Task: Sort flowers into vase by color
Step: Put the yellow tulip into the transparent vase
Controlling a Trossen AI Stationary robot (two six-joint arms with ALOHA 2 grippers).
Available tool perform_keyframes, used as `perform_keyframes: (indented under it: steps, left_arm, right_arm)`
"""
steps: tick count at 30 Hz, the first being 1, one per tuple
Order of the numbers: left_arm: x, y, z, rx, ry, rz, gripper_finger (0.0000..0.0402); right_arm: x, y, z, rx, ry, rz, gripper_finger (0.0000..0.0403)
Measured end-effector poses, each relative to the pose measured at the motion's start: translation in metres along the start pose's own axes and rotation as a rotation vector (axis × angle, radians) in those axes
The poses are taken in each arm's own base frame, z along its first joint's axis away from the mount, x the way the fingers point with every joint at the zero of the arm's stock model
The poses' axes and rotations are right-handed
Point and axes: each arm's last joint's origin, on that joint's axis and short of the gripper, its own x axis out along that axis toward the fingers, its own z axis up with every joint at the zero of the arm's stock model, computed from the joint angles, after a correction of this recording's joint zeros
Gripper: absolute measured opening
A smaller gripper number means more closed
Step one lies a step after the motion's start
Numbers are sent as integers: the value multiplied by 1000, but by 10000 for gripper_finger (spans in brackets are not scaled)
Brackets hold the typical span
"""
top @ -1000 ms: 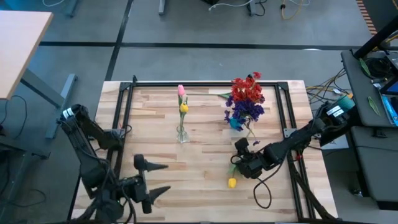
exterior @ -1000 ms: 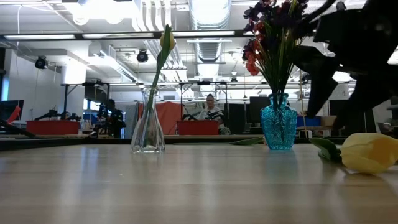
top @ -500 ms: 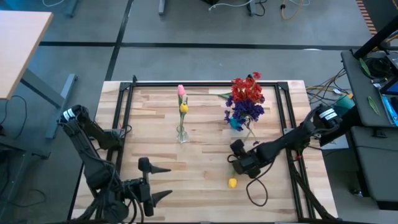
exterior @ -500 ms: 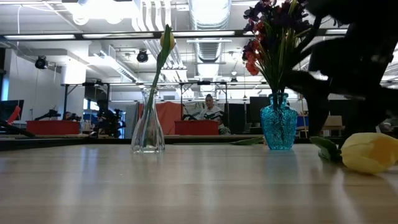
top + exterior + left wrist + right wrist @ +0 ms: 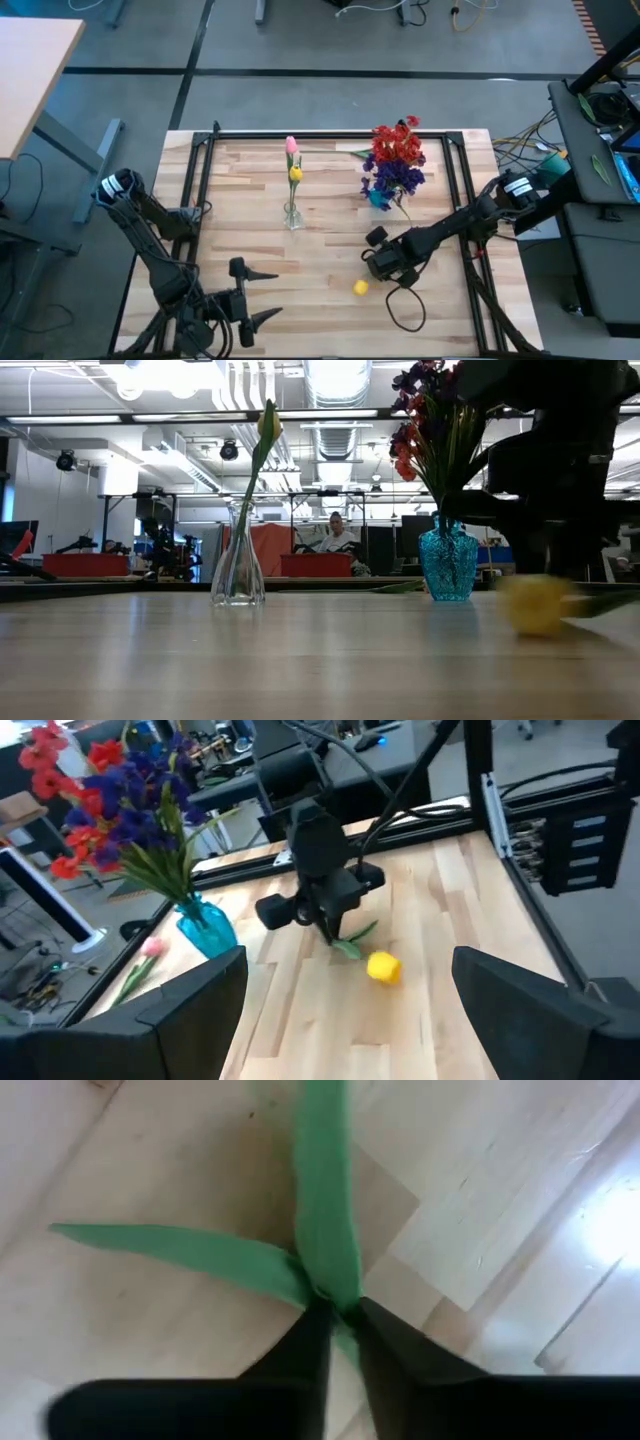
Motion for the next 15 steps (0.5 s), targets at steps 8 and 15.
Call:
perform_keyframes:
  steps: [8, 15]
  left_arm:
    - [6, 2, -22, 10, 13, 57, 333]
    - [12, 4, -51, -57, 18, 68, 333]
  right_arm:
    - [-25, -2, 13, 103, -185, 93, 11]
    - [-58, -14, 32, 149, -614, -88, 9]
